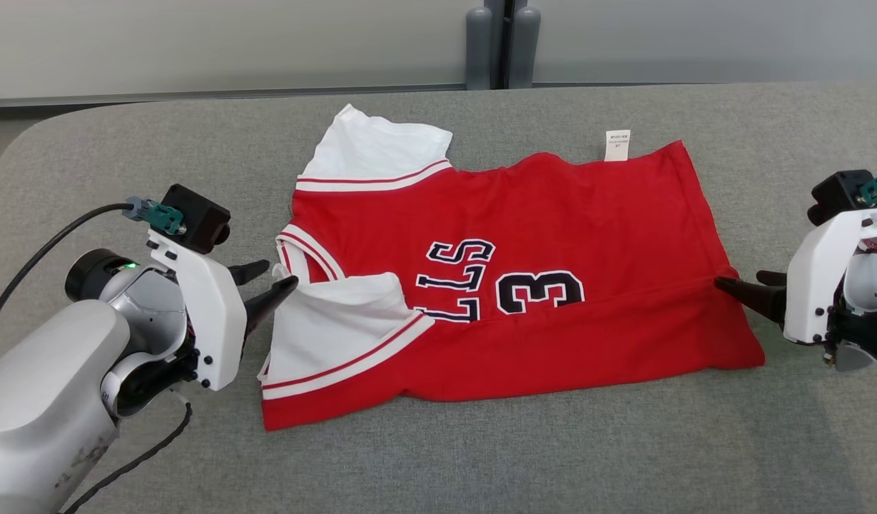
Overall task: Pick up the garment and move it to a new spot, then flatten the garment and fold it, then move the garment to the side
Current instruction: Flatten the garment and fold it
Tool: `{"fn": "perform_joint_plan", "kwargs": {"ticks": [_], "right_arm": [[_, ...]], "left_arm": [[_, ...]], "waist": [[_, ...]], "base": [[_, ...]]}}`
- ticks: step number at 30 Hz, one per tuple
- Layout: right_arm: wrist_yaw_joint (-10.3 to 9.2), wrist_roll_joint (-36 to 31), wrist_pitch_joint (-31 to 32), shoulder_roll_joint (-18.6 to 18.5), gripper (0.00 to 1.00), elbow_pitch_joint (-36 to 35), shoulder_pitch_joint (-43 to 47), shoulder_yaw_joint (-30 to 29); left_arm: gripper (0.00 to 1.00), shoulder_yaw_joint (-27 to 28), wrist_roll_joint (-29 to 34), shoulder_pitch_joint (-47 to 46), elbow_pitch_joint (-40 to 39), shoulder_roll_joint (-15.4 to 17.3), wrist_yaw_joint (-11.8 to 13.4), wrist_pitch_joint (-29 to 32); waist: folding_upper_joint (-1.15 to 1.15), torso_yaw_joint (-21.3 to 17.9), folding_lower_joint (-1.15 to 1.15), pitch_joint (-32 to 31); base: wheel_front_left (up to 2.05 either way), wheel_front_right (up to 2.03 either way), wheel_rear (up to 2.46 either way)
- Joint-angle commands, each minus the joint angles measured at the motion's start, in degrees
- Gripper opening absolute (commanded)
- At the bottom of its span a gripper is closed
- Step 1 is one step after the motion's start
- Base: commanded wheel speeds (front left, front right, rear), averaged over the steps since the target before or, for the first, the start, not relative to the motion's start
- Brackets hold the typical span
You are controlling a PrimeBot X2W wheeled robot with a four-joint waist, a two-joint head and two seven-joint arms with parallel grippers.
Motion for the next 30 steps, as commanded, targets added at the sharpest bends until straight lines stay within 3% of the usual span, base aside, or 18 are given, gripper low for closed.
{"fn": "perform_joint_plan", "kwargs": {"ticks": [1,5,15,18,22,26,30], "right_arm": [[0.0,0.19,-1.21,0.42,1.0,0.13,-0.17,-0.29],[0.0,-2.0,-8.48,0.42,1.0,-0.74,0.04,-0.99],[0.0,-9.31,-39.01,1.31,1.0,0.38,3.22,-3.78],[0.0,-10.04,-43.53,2.67,1.0,0.67,4.92,-6.58],[0.0,-18.28,-44.25,4.03,1.0,-2.05,8.56,-17.39],[0.0,-30.66,-44.25,7.88,1.0,-7.24,17.97,-30.49],[0.0,-41.87,-44.25,13.77,1.0,-13.16,27.84,-41.76]], "left_arm": [[1.0,0.04,0.5,-0.53,1.17,-0.4,-0.13,-0.73],[1.0,0.96,2.31,-1.4,4.79,-2.52,0.47,-6.62],[1.0,10.5,2.67,3.01,12.43,-9.52,8.59,-33.2],[1.0,14.77,2.71,5.81,11.83,-11.46,9.84,-37.61],[1.0,26.61,7.59,12.09,5.23,-15.55,11.27,-38.05],[1.0,37.51,17.38,21.16,-1.82,-21.78,11.32,-38.04],[1.0,44.88,27.35,29.2,-5.56,-28.52,10.13,-38.04]], "waist": [[0.0,0.02,0.0,0.24],[0.0,0.2,0.0,0.42],[0.0,1.07,0.0,-2.93],[0.0,1.2,0.0,-4.4],[0.0,1.32,0.0,-5.68],[0.0,1.2,0.0,-6.85],[0.0,0.75,0.0,-7.3]], "base": [[0.0,0.0,0.0],[0.0,0.0,0.0],[0.0,0.0,0.0],[0.0,0.0,0.0],[0.0,0.0,0.0],[0.0,0.0,0.0],[0.0,0.0,0.0]]}}
